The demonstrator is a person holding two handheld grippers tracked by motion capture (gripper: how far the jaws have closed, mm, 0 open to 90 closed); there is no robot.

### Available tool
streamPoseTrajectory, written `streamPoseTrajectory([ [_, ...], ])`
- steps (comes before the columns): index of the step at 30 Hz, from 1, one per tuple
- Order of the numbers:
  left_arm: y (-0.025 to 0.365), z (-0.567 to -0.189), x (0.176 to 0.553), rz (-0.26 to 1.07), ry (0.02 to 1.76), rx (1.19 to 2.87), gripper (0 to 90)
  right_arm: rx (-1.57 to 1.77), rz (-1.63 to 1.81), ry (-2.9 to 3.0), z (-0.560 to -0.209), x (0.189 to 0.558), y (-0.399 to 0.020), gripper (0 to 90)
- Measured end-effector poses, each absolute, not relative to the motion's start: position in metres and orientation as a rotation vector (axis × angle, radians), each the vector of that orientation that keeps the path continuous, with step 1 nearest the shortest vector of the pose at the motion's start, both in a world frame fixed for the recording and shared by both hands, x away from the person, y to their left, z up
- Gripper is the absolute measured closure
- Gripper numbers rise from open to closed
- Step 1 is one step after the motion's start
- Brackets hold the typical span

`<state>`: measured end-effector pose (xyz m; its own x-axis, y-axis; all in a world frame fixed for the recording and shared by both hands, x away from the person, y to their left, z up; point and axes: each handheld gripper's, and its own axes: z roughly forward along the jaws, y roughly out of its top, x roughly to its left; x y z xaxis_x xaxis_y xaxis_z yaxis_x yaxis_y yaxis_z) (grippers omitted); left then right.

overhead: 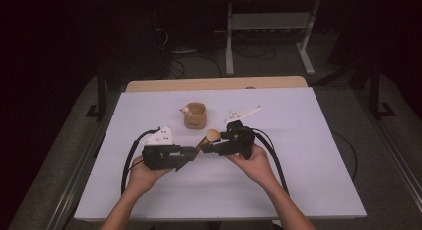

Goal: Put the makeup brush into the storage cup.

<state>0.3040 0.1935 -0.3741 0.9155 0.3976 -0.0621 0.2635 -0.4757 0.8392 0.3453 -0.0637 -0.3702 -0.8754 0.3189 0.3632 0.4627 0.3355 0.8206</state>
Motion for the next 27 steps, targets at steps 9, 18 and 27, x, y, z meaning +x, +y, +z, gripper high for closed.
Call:
streamPoseTrajectory([
  [9,0.1915,-0.3768,0.3031,0.184,0.469,2.111,74.7,-0.686,-1.554,-2.366,-0.371,0.3501,-0.0614,69.8],
  [18,0.1875,-0.3797,0.3022,0.205,0.463,2.129,73.8,-0.688,-1.509,-2.37,-0.3696,0.3503,-0.0606,72.2],
  [27,0.1898,-0.3789,0.2998,0.231,0.502,2.13,65.6,-0.696,-1.446,-2.479,-0.3645,0.3522,-0.058,72.3],
])
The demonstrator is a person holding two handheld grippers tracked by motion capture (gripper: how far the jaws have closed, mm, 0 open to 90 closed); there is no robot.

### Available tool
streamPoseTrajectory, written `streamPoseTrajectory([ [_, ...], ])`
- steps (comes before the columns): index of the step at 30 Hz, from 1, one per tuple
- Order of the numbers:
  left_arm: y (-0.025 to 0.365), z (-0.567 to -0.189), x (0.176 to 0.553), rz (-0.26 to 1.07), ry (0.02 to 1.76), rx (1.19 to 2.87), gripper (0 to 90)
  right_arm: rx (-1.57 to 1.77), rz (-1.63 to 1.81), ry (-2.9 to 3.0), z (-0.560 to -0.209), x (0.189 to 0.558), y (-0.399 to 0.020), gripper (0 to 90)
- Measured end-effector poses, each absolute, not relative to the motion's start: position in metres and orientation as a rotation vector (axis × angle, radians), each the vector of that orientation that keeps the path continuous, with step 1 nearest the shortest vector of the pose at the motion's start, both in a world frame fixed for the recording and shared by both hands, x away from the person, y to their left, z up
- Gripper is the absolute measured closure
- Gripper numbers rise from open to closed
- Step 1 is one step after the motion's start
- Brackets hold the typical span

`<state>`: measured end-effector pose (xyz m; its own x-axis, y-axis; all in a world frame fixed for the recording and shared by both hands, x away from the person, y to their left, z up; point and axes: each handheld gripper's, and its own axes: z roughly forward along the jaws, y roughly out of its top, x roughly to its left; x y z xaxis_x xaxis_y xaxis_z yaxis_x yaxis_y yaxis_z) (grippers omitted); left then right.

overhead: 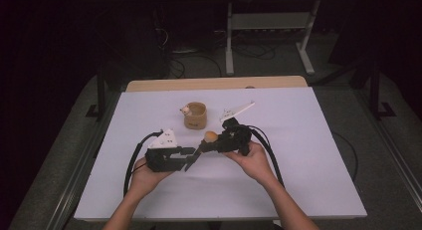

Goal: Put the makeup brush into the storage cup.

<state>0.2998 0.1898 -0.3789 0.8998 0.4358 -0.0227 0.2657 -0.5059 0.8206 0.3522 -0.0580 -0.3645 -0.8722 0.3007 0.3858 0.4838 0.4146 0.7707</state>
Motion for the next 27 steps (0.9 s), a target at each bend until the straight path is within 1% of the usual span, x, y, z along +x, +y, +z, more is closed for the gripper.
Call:
streamPoseTrajectory([
  [1,0.191,-0.379,0.299,0.231,0.513,2.128,65.6,-0.704,-1.441,-2.481,-0.364,0.353,-0.059,72.3],
  [3,0.192,-0.379,0.297,0.236,0.529,2.132,62.2,-0.714,-1.436,-2.495,-0.362,0.354,-0.061,72.3],
  [10,0.199,-0.385,0.291,0.261,0.551,2.176,57.8,-0.729,-1.416,-2.536,-0.356,0.36,-0.066,72.2],
  [17,0.21,-0.39,0.284,0.282,0.576,2.205,55.9,-0.766,-1.406,-2.56,-0.347,0.366,-0.071,72.2],
  [19,0.213,-0.393,0.281,0.278,0.604,2.193,54.4,-0.768,-1.407,-2.583,-0.342,0.371,-0.073,72.2],
  [27,0.226,-0.395,0.279,0.3,0.628,2.201,51.8,-0.792,-1.403,-2.609,-0.328,0.384,-0.071,72.2],
])
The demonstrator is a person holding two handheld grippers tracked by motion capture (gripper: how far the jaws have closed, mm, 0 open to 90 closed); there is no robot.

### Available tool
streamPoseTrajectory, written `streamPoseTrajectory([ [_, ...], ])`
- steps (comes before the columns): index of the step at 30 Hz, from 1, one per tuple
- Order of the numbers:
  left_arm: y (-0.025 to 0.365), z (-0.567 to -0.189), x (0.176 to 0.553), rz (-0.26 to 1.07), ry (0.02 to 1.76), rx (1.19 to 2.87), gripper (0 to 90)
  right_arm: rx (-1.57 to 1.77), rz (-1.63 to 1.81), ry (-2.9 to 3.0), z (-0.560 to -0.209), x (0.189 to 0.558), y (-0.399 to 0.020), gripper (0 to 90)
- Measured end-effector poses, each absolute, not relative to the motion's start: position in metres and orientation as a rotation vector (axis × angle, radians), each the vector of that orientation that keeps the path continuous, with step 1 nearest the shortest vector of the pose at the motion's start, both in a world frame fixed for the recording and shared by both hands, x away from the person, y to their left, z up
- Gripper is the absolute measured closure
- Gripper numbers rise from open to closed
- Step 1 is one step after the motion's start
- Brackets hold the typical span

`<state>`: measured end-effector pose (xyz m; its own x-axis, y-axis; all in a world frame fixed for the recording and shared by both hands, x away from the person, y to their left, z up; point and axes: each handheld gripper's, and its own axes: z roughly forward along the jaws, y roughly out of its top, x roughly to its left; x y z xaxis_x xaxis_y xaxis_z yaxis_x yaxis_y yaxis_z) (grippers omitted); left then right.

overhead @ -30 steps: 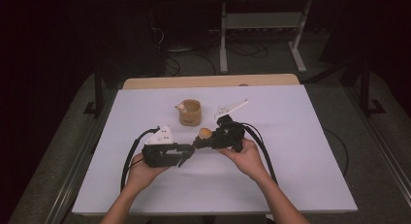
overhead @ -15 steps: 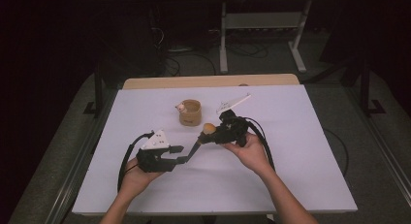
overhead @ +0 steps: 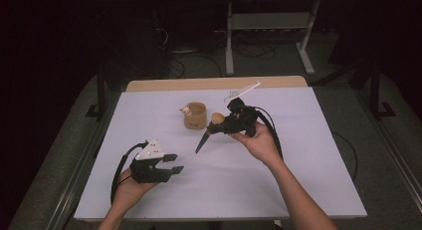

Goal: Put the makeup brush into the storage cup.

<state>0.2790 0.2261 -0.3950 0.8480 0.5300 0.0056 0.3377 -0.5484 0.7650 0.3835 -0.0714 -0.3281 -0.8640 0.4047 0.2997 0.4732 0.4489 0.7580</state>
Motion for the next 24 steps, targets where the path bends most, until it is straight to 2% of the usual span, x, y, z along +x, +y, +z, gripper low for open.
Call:
streamPoseTrajectory([
  [24,0.235,-0.398,0.28,0.316,0.649,2.194,46.7,-0.866,-1.425,-2.698,-0.268,0.426,-0.061,72.2],
])
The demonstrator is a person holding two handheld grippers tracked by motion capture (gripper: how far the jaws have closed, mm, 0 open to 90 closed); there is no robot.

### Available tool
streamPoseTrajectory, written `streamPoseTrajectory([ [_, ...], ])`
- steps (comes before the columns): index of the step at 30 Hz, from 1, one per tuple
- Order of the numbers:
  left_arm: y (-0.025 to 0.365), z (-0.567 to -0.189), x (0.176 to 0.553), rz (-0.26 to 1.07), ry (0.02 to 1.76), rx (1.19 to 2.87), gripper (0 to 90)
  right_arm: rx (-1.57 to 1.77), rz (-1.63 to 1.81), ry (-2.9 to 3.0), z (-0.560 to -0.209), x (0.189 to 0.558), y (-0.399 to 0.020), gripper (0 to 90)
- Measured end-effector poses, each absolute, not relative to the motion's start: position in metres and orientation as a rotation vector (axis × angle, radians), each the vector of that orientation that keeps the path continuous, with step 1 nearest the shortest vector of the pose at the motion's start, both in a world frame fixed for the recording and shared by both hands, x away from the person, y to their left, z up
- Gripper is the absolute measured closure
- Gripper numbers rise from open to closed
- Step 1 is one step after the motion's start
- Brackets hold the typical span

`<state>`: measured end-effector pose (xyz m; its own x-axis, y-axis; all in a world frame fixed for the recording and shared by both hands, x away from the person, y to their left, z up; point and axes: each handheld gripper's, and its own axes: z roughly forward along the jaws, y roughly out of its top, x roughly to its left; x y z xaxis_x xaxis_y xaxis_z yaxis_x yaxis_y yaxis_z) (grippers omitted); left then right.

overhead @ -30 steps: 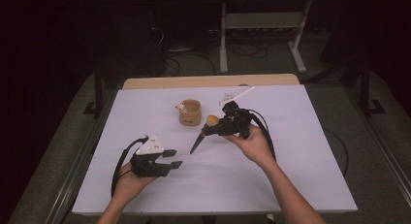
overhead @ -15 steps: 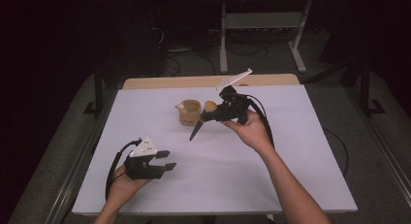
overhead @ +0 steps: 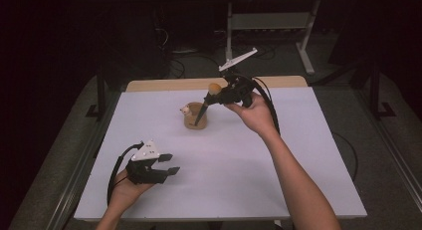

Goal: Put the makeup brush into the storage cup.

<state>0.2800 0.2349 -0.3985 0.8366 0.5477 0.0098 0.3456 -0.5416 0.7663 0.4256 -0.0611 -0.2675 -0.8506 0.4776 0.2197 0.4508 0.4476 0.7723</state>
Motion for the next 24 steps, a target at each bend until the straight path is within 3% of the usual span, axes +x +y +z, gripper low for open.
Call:
streamPoseTrajectory([
  [24,0.239,-0.397,0.282,0.314,0.667,2.174,44.9,1.009,1.291,2.57,-0.26,0.473,-0.043,72.1],
])
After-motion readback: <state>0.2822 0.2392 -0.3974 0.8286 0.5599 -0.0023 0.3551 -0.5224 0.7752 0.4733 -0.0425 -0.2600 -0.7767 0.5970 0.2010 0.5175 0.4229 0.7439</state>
